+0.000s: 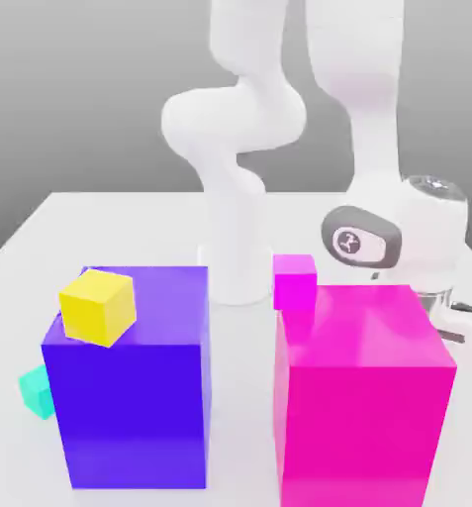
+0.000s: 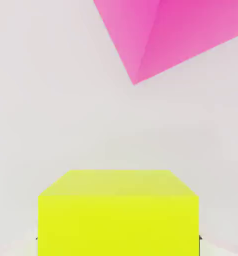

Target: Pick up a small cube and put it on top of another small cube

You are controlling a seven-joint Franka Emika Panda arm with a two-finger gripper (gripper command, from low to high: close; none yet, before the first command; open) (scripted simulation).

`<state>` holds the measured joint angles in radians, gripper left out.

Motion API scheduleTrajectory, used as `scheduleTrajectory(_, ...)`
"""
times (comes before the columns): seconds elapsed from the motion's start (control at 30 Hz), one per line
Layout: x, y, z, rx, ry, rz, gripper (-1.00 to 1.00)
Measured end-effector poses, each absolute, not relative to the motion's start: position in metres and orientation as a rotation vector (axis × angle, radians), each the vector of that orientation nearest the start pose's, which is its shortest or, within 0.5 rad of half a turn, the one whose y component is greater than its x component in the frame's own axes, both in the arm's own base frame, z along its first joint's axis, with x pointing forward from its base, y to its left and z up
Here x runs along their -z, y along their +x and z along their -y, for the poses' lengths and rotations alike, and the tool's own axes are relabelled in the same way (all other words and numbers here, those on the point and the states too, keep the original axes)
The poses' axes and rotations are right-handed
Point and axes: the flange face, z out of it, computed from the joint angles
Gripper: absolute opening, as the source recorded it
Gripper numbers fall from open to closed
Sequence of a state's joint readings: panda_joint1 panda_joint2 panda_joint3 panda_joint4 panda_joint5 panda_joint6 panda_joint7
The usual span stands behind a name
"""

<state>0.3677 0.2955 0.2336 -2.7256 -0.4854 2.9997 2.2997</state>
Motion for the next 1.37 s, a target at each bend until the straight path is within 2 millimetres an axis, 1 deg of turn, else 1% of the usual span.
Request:
scheduleTrajectory(0.07,-0.151,0.288,-0.251,-0.001,-2.566,-1.808,-1.0)
scheduleTrajectory(0.2,-0.188,0.288,-0.25,0.002,-2.566,-1.808,-1.0)
scheduleTrajectory(0.23,-0.194,0.293,-0.245,0.006,-2.574,-1.804,-1.0)
scheduleTrajectory(0.3,-0.216,0.291,-0.269,0.035,-2.684,-1.632,-1.0)
scheduleTrajectory(0.33,-0.229,0.288,-0.285,0.058,-2.741,-1.527,-1.0)
scheduleTrajectory(0.37,-0.243,0.288,-0.294,0.075,-2.781,-1.452,-1.0)
scheduleTrajectory(0.43,-0.27,0.303,-0.292,0.106,-2.813,-1.397,-1.0)
scheduleTrajectory(0.47,-0.285,0.312,-0.288,0.118,-2.822,-1.383,-1.0)
scheduleTrajectory(0.57,-0.327,0.337,-0.266,0.139,-2.839,-1.378,-1.0)
scheduleTrajectory(0.67,-0.371,0.356,-0.237,0.153,-2.852,-1.384,-1.0)
scheduleTrajectory(0.73,-0.398,0.365,-0.215,0.154,-2.855,-1.399,-1.0)
scheduleTrajectory(0.83,-0.433,0.373,-0.178,0.14,-2.844,-1.445,-1.0)
scheduleTrajectory(0.9,-0.45,0.377,-0.151,0.116,-2.817,-1.496,-1.0)
scheduleTrajectory(1.0,-0.468,0.379,-0.106,0.061,-2.742,-1.597,-1.0)
scheduleTrajectory(1.03,-0.468,0.381,-0.088,0.032,-2.691,-1.652,-1.0)
scheduleTrajectory(1.07,-0.46,0.382,-0.077,0.014,-2.658,-1.685,-1.0)
scheduleTrajectory(1.1,-0.448,0.383,-0.072,0.004,-2.641,-1.702,-1.0)
scheduleTrajectory(1.17,-0.421,0.384,-0.068,-0.002,-2.628,-1.714,-1.0)
scheduleTrajectory(1.2,-0.408,0.383,-0.067,-0.003,-2.626,-1.716,1.0)
scheduleTrajectory(1.37,-0.408,0.383,-0.067,-0.003,-2.626,-1.716,1.0)
